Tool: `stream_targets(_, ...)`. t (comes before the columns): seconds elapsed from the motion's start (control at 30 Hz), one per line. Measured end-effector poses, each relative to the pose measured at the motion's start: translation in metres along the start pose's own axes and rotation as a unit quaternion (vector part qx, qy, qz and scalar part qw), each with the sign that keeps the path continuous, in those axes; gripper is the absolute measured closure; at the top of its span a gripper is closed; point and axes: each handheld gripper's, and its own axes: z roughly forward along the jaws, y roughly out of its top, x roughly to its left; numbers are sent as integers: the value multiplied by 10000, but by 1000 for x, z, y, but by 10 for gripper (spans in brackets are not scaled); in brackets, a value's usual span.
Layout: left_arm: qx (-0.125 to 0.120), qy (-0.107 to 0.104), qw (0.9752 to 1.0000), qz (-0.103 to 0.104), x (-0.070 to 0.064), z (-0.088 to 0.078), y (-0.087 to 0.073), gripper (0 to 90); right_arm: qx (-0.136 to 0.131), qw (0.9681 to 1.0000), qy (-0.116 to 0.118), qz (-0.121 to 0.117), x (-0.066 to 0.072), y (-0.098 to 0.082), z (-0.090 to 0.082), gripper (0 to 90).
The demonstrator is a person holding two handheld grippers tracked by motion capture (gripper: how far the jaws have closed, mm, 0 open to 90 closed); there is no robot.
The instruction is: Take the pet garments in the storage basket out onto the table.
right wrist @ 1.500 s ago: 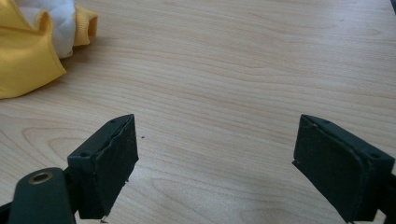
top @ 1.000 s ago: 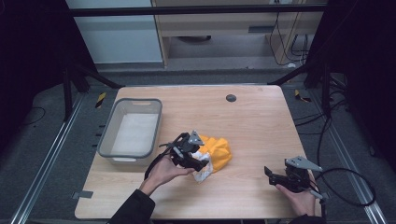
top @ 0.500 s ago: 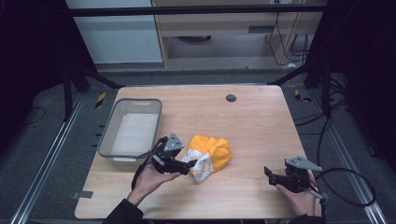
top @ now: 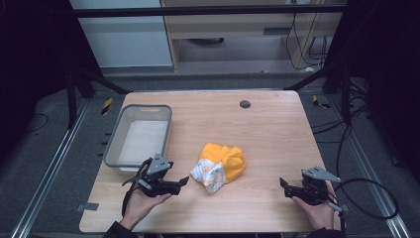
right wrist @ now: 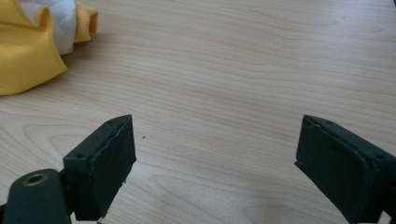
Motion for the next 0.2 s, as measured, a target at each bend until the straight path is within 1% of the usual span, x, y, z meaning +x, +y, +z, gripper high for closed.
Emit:
stream_targets(0.07,-8,7,10000,-80,3,-4,-8,225,8,10000,7,-25,0,0,0,115)
stream_targets(0.13,-68,94,9998,-139,5,-9,-17,225,28,10000,39,3,1,0,0,113)
stream_targets(0.17,-72,111,9998,-166,7,-10,-20,225,25,10000,30,-24,2,0,0,113)
stream_targets(0.2,-82,136,9996,-239,9,-12,-26,225,36,10000,39,-5,2,0,0,112)
